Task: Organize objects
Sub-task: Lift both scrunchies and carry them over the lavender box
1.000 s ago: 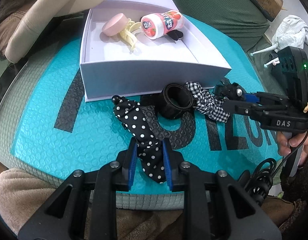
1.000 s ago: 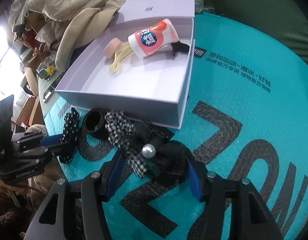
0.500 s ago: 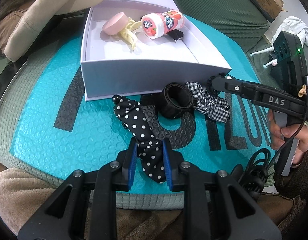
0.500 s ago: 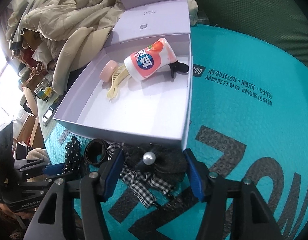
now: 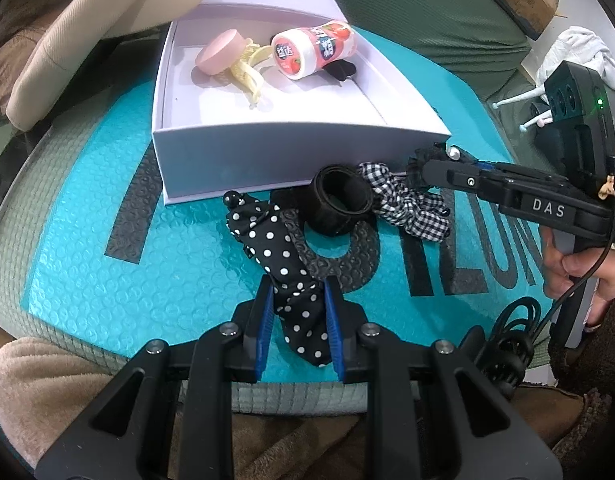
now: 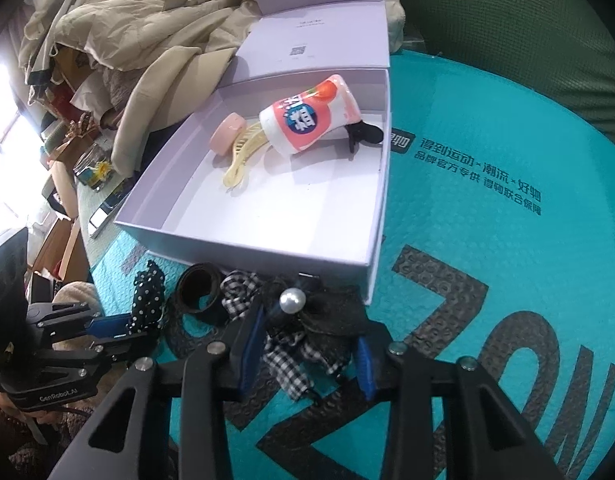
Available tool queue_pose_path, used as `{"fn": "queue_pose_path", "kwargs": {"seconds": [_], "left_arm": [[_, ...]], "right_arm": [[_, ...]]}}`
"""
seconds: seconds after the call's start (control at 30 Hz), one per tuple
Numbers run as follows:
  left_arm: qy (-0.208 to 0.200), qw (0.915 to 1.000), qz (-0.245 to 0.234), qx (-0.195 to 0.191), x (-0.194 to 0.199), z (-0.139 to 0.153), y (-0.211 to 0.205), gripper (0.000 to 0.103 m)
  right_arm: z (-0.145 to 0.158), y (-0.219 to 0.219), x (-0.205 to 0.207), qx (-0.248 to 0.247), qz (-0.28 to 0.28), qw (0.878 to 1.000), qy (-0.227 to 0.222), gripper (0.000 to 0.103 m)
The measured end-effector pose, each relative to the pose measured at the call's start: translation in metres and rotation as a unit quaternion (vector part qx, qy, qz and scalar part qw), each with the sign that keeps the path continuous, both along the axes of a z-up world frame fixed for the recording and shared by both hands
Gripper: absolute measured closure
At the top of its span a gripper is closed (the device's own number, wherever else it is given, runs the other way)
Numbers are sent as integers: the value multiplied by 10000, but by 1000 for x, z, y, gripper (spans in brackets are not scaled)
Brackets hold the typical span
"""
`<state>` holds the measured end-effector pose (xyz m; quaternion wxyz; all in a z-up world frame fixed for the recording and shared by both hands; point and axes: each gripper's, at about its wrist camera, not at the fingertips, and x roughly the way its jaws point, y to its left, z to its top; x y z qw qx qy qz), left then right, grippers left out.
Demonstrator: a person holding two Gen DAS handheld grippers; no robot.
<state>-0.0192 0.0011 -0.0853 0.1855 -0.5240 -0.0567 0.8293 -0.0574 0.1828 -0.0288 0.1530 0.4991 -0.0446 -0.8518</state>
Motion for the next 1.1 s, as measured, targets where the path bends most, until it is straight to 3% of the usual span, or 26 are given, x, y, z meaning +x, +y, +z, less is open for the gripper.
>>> {"fn": "queue_pose_path", "kwargs": {"seconds": [0.7,1.1], "left_arm": [[410,9991,29,136,19,37,-6,81],[668,9977,26,-90,11,61,-6,80]], "right_arm": [[34,-30,39,143,572,9976,352,63],[46,-40,41,175,825,9953,479,63]]}}
